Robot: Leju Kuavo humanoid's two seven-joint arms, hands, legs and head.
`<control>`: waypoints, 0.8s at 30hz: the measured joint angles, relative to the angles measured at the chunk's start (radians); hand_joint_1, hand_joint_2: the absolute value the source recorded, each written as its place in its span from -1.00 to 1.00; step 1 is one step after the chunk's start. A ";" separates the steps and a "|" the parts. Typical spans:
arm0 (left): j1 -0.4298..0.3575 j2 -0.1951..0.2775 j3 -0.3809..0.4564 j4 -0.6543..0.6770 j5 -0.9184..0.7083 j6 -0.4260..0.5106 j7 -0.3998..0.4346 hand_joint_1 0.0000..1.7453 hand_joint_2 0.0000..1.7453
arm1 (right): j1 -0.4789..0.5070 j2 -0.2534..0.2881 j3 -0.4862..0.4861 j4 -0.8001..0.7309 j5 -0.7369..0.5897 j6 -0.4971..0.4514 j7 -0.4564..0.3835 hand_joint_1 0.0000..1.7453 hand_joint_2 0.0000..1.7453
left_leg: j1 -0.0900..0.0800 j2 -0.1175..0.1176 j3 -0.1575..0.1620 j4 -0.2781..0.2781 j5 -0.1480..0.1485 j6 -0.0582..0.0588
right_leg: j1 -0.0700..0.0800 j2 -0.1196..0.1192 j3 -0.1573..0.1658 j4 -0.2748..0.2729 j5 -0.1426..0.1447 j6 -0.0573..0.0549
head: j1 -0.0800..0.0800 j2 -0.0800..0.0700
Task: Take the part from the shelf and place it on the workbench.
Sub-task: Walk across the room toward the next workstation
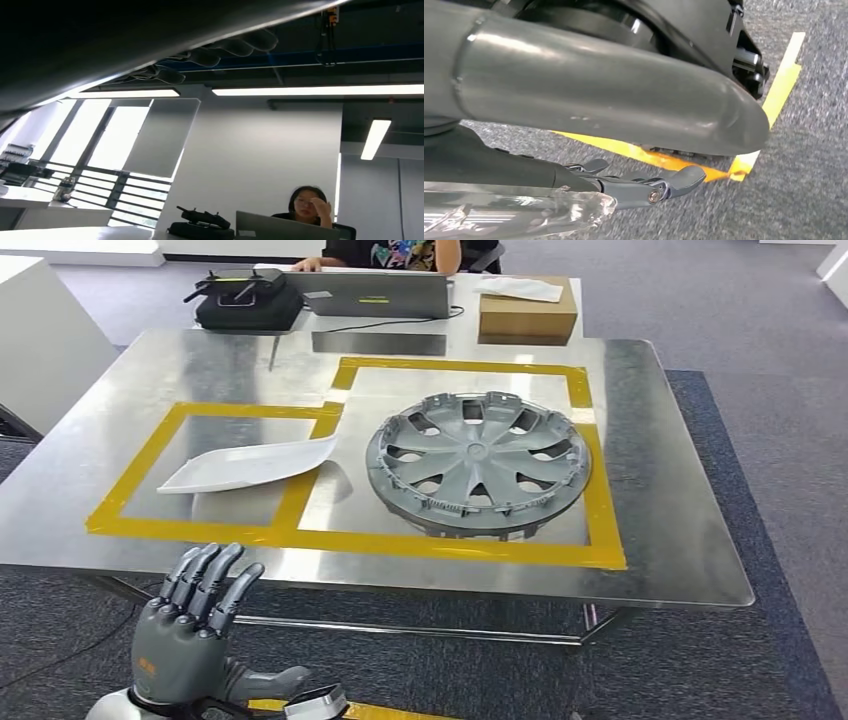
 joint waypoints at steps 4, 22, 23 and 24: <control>0.047 -0.049 0.056 -0.003 0.065 0.000 -0.068 -1.00 -1.00 | 0.001 -0.003 0.000 0.002 0.002 -0.007 -0.001 -1.00 -1.00 | 0.006 0.004 -0.036 -0.017 0.048 0.016 | -0.004 0.002 -0.042 0.104 -0.124 0.020 | 0.006 0.000; 0.138 -0.096 0.151 -0.003 0.155 0.000 -0.120 -1.00 -1.00 | -0.006 -0.016 0.000 0.002 -0.001 -0.034 -0.016 -1.00 -1.00 | 0.014 0.008 -0.201 0.294 -0.090 -0.046 | -0.011 0.013 0.110 -0.037 -0.078 -0.021 | 0.011 0.000; 0.139 -0.096 0.151 -0.003 0.155 0.000 -0.121 -1.00 -1.00 | -0.006 -0.016 0.000 0.002 -0.001 -0.034 -0.016 -1.00 -1.00 | 0.014 0.007 -0.188 0.303 -0.080 -0.042 | -0.009 0.020 0.097 -0.034 -0.068 -0.021 | 0.011 0.000; 0.139 -0.097 0.152 -0.003 0.155 0.000 -0.122 -1.00 -1.00 | -0.006 -0.016 0.000 0.002 -0.001 -0.035 -0.016 -1.00 -1.00 | 0.013 0.003 -0.158 0.275 -0.055 -0.036 | -0.007 0.029 0.083 -0.031 -0.059 -0.020 | 0.011 0.000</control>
